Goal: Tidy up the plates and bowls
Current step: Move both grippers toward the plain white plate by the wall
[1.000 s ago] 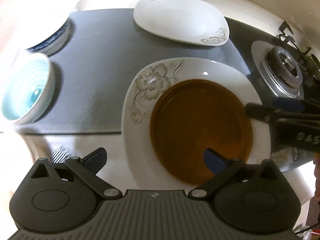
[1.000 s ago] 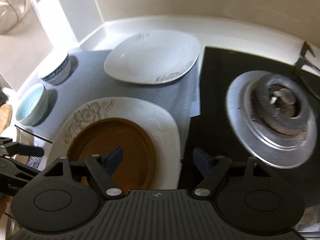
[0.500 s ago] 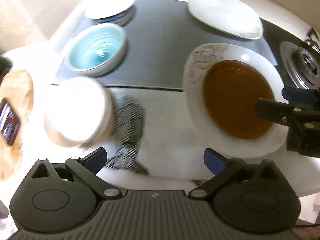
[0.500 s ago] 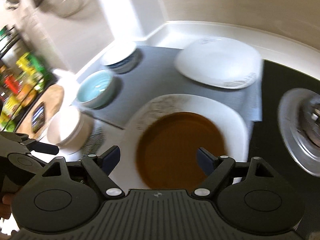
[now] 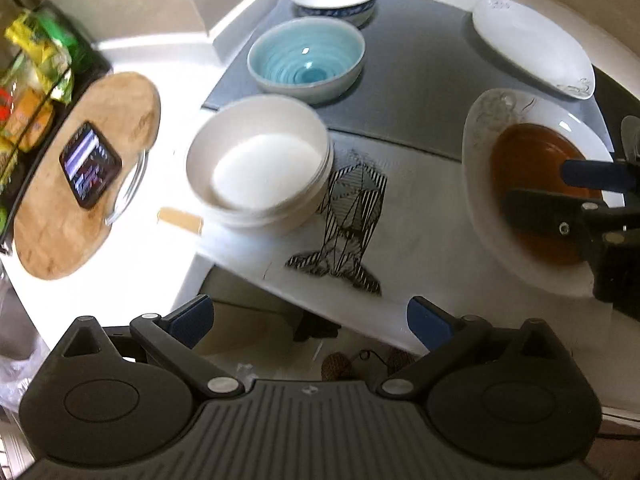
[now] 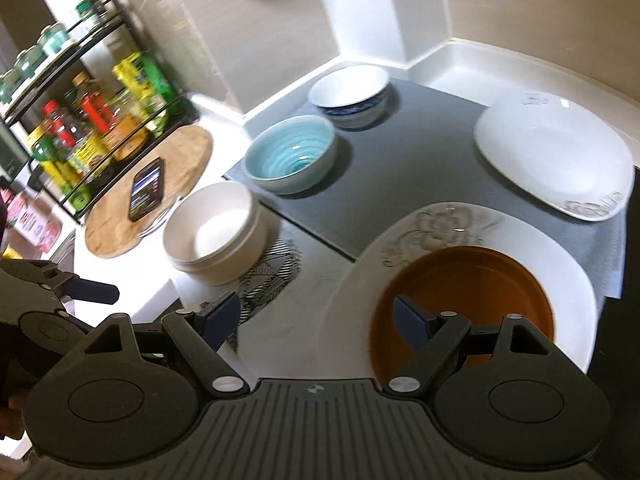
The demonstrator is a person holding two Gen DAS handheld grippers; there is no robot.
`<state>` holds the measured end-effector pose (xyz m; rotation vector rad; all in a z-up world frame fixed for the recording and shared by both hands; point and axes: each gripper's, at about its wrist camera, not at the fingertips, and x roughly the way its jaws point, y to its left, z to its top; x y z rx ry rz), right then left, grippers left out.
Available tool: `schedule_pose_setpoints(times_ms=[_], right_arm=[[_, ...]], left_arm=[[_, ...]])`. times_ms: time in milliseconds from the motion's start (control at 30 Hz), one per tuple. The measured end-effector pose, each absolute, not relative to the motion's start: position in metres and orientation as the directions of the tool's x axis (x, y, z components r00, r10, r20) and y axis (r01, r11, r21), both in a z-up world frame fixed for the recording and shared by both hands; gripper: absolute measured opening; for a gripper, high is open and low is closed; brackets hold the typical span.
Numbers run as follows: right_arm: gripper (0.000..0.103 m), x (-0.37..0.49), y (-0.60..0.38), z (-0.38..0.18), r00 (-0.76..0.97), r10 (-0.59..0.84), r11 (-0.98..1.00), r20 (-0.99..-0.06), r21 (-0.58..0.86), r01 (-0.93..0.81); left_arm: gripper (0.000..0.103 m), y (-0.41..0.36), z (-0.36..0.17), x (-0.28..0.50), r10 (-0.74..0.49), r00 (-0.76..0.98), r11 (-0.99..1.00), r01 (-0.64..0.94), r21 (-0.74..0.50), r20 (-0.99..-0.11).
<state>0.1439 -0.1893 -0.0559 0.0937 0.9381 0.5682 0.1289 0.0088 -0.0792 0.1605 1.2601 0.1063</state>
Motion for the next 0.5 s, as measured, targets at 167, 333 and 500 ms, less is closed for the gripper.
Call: schedule_pose_setpoints(times_ms=[167, 333, 500], right_arm=[[0.085, 0.147, -0.178, -0.058, 0.434, 0.505, 0.843, -0.746, 0.317, -0.435], [0.085, 0.148, -0.171, -0.059, 0.427, 0.499, 0.845, -0.754, 0.314, -0.433], [0.085, 0.147, -0.164, -0.057, 0.434, 0.490, 0.851, -0.755, 0.308, -0.426]], left_arm=[[0.103, 0.019, -0.087, 0.125, 0.150, 0.263, 0.988, -0.007, 0.154, -0.953], [0.103, 0.025, -0.087, 0.123, 0.151, 0.268, 0.988, -0.004, 0.155, -0.952], [0.103, 0.030, -0.085, 0.127, 0.134, 0.281, 0.989, 0.015, 0.144, -0.950]])
